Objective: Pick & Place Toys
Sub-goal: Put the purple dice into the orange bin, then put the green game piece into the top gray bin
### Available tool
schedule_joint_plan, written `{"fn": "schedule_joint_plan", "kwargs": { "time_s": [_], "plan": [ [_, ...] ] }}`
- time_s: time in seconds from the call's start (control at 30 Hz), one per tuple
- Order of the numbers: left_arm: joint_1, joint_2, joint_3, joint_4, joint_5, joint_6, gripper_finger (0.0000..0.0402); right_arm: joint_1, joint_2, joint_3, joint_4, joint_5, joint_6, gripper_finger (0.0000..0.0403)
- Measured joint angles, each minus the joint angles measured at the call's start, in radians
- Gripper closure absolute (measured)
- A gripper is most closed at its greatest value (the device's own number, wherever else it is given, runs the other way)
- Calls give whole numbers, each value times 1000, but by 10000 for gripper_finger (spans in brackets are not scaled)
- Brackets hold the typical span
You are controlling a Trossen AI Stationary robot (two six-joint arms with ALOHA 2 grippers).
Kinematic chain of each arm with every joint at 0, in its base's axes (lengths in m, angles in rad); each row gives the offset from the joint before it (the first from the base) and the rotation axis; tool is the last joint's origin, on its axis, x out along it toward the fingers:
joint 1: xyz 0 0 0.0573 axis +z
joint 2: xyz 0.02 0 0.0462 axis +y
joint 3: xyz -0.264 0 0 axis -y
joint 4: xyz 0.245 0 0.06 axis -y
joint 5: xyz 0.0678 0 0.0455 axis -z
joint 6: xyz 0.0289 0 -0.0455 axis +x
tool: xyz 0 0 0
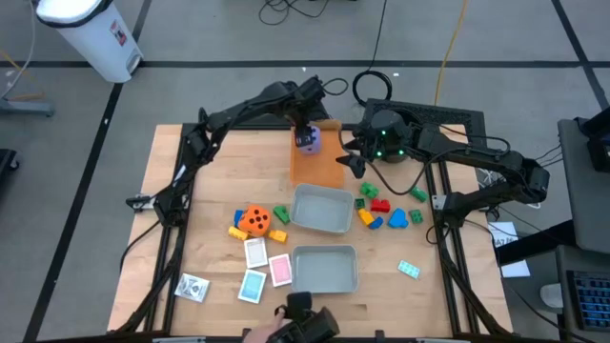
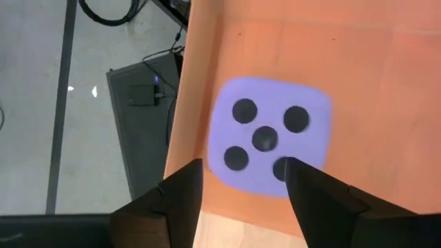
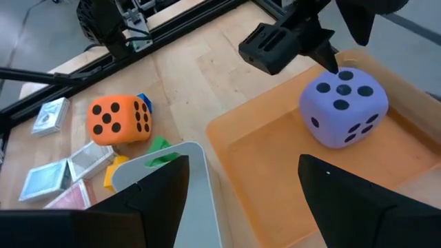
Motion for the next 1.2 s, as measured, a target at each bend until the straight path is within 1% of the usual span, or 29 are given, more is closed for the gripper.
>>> {"fn": "schedule_joint_plan", "kwargs": {
  "time_s": [0.1, 0.17, 0.23, 0.3, 0.37, 0.43, 0.57, 0.63, 0.8, 0.9, 1.07, 1.13, 1.2],
  "plan": [
    [-2, -34, 0, -24, 22, -19, 190, 0, 0, 0, 13, 35, -25, 138],
    [3, -69, 0, -39, 85, -48, 190, 0, 0, 0, 32, 80, -30, 138],
    [16, -107, 0, -53, 180, -89, 190, -4, 2, 0, 66, 114, -29, 138],
    [36, -142, 0, -57, 302, -134, 190, -12, 16, 1, 120, 127, -9, 143],
    [63, -176, 0, -63, 419, -174, 190, -24, 37, 1, 151, 124, 22, 152],
    [77, -199, -5, -74, 495, -197, 190, -32, 64, 1, 183, 96, 36, 165],
    [91, -220, -48, -133, 514, -194, 190, -33, 143, 1, 205, 47, 36, 192],
    [89, -219, -86, -159, 523, -184, 190, -32, 187, 1, 223, 46, 34, 205],
    [90, -218, -213, -229, 623, -149, 190, -42, 279, 1, 229, 46, 35, 233],
    [92, -237, -300, -241, 638, -150, 190, -51, 323, 13, 235, 43, 34, 248],
    [89, -356, -459, -160, 631, -176, 190, -67, 392, 68, 244, 3, 42, 272],
    [88, -423, -522, -110, 606, -204, 190, -75, 419, 91, 236, -4, 42, 283],
    [87, -494, -574, -58, 558, -234, 190, -83, 453, 113, 248, -4, 38, 296]
  ]
}}
